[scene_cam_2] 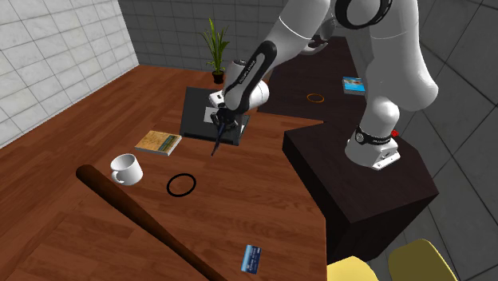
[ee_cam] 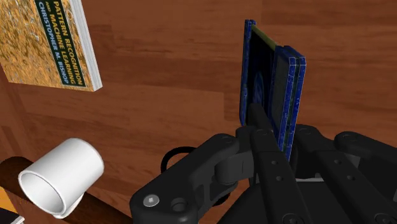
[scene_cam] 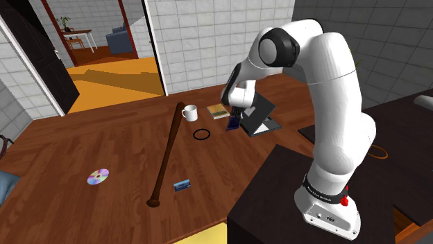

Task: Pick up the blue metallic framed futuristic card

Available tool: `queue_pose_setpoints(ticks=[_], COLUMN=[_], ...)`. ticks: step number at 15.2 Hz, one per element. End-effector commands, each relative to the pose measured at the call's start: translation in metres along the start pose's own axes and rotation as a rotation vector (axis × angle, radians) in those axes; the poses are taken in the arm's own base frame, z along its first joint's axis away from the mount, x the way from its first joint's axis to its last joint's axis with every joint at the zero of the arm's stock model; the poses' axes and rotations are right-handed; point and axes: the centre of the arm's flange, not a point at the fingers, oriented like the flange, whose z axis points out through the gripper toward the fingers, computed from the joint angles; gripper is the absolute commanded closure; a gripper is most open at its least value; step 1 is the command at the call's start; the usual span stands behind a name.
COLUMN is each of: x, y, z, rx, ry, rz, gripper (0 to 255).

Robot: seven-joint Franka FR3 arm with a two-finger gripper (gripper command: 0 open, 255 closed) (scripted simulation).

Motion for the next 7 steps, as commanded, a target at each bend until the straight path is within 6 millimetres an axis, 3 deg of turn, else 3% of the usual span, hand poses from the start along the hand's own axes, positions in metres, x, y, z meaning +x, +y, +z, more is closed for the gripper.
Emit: queue_pose_setpoints(ticks=[1, 5, 7], x=[0.000, 0.001, 0.001], y=[0.003, 0.010, 0.010], z=[-0.010, -0.030, -0.031], rx=[0.000, 0.000, 0.000], ry=[0.000, 0.000, 0.000], rz=[0.000, 0.000, 0.000], gripper=[255, 255, 255])
